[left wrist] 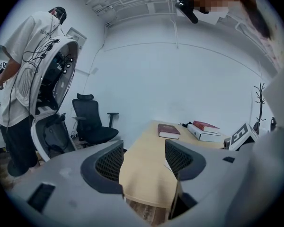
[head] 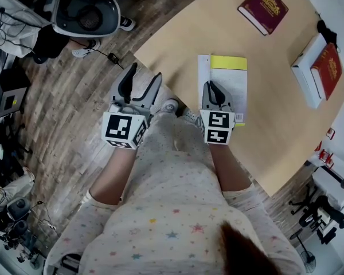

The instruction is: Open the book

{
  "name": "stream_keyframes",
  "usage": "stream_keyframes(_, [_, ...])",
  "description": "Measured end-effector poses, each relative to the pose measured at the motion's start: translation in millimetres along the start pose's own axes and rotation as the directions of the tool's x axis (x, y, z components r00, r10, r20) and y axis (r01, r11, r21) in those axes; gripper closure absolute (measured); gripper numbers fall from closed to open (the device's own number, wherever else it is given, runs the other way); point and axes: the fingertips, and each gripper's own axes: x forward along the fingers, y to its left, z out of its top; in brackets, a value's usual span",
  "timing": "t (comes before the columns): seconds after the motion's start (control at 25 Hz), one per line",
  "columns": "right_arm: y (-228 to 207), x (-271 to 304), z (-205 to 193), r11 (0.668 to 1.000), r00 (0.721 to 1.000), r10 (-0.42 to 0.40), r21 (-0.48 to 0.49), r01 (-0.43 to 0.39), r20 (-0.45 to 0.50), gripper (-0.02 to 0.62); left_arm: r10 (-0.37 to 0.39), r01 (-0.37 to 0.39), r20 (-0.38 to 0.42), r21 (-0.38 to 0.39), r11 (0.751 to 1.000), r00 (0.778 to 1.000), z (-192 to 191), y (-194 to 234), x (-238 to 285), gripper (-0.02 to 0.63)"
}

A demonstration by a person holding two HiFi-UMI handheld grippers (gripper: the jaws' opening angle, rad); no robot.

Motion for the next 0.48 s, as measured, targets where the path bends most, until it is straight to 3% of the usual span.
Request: stream_keyframes(0.48, [-13,-14,11,0.999,0.999,0.036,0.033,-0.037,0.031,0.574,-0.018,0.017,0.016,0.026,1.0,1.0,20,-4,5,0.333])
